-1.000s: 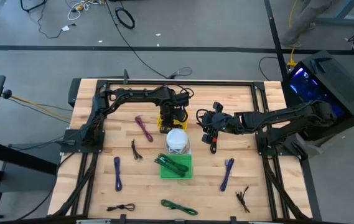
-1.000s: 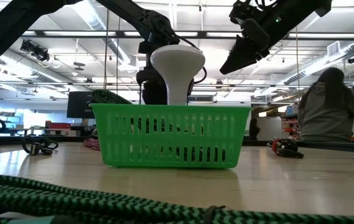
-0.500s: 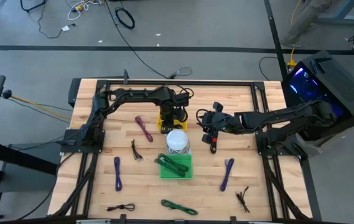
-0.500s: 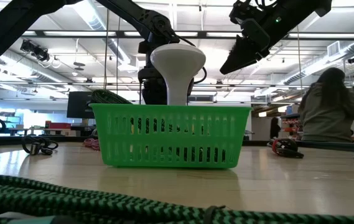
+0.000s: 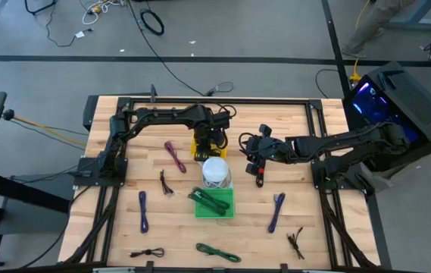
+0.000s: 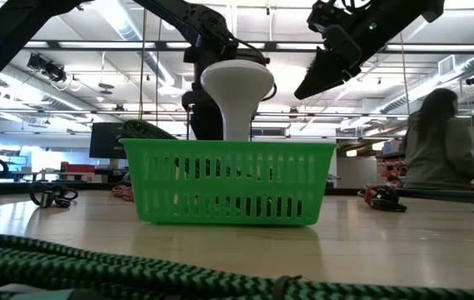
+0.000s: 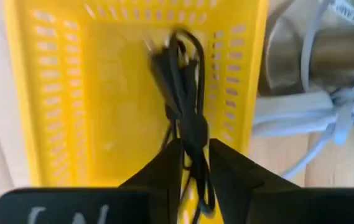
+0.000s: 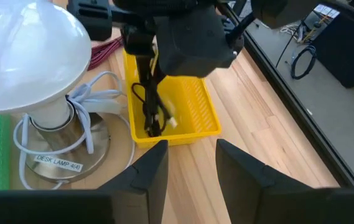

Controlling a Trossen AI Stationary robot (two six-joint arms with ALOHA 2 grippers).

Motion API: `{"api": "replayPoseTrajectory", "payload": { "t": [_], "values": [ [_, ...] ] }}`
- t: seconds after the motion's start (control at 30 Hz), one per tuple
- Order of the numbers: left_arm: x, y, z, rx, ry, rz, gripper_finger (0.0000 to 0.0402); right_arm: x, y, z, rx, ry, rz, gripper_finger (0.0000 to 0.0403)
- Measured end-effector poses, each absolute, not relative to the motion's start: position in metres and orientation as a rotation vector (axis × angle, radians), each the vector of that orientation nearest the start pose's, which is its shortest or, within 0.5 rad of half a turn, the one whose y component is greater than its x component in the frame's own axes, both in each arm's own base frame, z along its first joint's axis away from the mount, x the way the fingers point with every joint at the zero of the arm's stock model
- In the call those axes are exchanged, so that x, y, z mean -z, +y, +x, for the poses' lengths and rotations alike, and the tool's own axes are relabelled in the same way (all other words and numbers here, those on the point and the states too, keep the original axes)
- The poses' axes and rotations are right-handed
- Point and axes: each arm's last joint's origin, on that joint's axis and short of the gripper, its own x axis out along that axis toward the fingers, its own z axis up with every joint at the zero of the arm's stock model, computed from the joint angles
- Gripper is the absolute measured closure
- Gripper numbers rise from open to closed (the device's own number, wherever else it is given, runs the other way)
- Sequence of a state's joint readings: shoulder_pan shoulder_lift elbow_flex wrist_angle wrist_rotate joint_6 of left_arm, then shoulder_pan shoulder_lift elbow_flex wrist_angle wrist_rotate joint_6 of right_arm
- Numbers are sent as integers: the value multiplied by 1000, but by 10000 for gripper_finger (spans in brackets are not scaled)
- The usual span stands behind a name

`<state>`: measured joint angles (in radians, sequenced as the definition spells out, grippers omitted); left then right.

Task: Pick & Place USB Port
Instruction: Put the black USB cable into the yellow bin, then put the pink and black USB cable into the green bin

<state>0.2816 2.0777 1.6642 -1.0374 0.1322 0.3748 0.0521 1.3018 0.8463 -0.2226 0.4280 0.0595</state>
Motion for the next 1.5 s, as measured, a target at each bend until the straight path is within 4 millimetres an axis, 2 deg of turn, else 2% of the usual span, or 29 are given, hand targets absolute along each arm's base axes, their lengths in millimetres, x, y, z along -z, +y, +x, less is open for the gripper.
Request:
{"api": "replayPoseTrajectory", "payload": {
  "t": [0.2,0.4,0.53,0.73,0.83,1.03,1.13,1.37,1.5],
  "values": [
    [-195,111,394,117,1399,-1,271,-245,2,270,380,654,-103,268],
    [-194,114,384,92,1503,2,245,-245,2,270,382,654,-100,268],
    [-200,117,379,78,1517,5,241,-245,2,270,382,653,-100,268],
    [-223,120,371,30,1465,-1,247,-245,2,270,382,654,-100,268],
    [-229,118,365,22,1491,-27,249,-244,2,269,381,665,-102,268],
    [-230,111,351,31,1641,-80,248,-243,2,268,382,678,-104,268],
    [-224,106,347,32,1688,-93,248,-242,2,268,382,684,-105,268],
    [-212,96,315,-22,1759,-167,248,-241,2,266,383,708,-111,268],
    [-206,91,293,-110,1667,-204,248,-241,2,266,383,711,-112,268]
  ]
}}
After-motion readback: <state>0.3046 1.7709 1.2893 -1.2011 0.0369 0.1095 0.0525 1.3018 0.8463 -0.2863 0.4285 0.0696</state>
